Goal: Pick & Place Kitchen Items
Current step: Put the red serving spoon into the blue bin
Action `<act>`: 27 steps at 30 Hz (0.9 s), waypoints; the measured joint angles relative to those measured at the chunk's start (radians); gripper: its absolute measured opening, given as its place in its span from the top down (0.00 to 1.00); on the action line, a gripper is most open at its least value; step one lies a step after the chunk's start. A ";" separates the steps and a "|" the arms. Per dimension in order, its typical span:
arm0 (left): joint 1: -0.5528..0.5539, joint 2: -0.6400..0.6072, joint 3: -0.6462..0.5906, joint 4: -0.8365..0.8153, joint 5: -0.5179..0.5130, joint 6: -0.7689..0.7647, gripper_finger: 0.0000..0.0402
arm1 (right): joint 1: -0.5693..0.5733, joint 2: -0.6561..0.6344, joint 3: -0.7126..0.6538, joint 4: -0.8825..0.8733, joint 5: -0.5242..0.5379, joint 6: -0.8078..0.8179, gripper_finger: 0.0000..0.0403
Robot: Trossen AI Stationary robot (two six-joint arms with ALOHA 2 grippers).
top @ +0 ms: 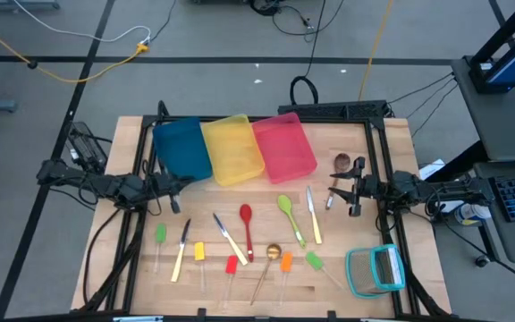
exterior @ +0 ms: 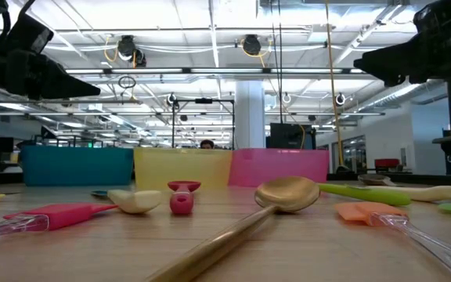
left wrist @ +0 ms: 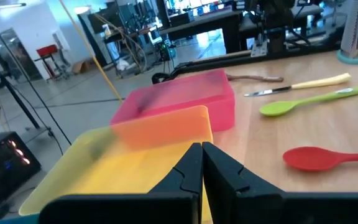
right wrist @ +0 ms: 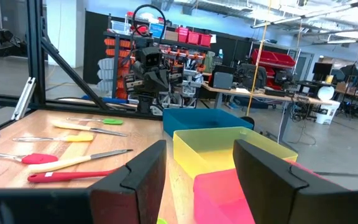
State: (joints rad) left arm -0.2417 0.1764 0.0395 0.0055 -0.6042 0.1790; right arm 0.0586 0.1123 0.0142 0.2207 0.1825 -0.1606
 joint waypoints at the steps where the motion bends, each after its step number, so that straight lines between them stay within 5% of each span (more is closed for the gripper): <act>1: 0.000 0.000 0.000 0.000 0.000 -0.003 0.96 | 0.000 0.000 0.000 0.000 -0.001 -0.001 0.55; 7: 0.000 0.000 0.000 0.022 0.000 0.003 0.96 | 0.000 0.004 0.000 0.121 -0.001 0.035 0.55; 15: 0.000 0.000 0.000 0.144 0.001 -0.048 0.96 | 0.000 0.004 0.000 0.373 0.029 -0.113 0.55; 21: 0.000 0.000 0.000 0.188 0.001 -0.033 0.96 | 0.000 0.018 0.000 0.299 0.086 -0.081 0.55; 27: 0.000 0.000 0.000 0.188 0.005 -0.077 0.96 | 0.000 0.066 0.000 0.200 0.075 0.120 0.55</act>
State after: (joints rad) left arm -0.2417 0.1761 0.0395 0.1932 -0.5993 0.1020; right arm 0.0589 0.1781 0.0139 0.4205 0.2578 -0.0411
